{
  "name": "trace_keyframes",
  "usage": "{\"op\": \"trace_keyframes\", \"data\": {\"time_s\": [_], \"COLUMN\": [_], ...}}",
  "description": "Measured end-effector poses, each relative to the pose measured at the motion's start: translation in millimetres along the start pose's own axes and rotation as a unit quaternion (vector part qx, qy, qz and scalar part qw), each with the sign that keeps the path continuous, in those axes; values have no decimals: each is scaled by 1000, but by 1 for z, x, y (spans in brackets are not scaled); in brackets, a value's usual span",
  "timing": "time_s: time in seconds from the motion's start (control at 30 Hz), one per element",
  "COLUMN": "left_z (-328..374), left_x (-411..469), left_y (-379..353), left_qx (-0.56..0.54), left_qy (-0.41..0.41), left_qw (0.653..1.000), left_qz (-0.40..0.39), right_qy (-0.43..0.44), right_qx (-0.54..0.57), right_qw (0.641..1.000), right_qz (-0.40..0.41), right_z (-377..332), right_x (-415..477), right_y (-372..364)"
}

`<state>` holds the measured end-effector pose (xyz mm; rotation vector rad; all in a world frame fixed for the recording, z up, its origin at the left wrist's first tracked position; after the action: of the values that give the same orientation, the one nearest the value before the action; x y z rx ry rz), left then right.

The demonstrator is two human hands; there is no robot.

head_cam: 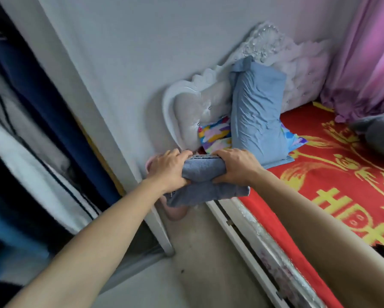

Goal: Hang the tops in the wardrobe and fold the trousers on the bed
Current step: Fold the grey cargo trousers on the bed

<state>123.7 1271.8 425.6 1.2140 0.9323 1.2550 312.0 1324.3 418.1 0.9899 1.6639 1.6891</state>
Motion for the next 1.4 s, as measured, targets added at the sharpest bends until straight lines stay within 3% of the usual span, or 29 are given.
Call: {"op": "trace_keyframes", "data": {"time_s": [0.3,0.63,0.8,1.0,1.17,1.4], "left_z": [-156,-234,-250,-250,-270,-307], "left_x": [-193,-278,-286,-291,-270,-226], "left_y": [111,317,455,606,664,704], "left_qx": [-29,82,165,235,279,355], "left_qy": [107,140,152,143,143,131], "left_qw": [993,971,948,885,844,778], "left_qz": [44,176,225,375,436,501], "right_qy": [122,228,260,272,277,278], "right_qx": [-40,-46,-18,-13,-45,-70], "right_qw": [992,961,937,883,843,787], "right_qz": [8,148,233,383,458,547], "right_z": [-252,-410,-460,-497,-515,-527], "right_x": [1,56,94,128,165,235], "right_y": [63,228,337,492,554,579]}}
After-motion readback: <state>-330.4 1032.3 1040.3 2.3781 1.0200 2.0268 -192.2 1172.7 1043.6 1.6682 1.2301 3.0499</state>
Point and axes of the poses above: each hand's wrist, its own x-axis towards the middle knuckle, its own y-axis out of the back of the hand, z = x × y, the point moved 5 cm from there along x, towards the middle knuckle, and after that the axes turned 6 degrees about -x, right-handed, at the moved point
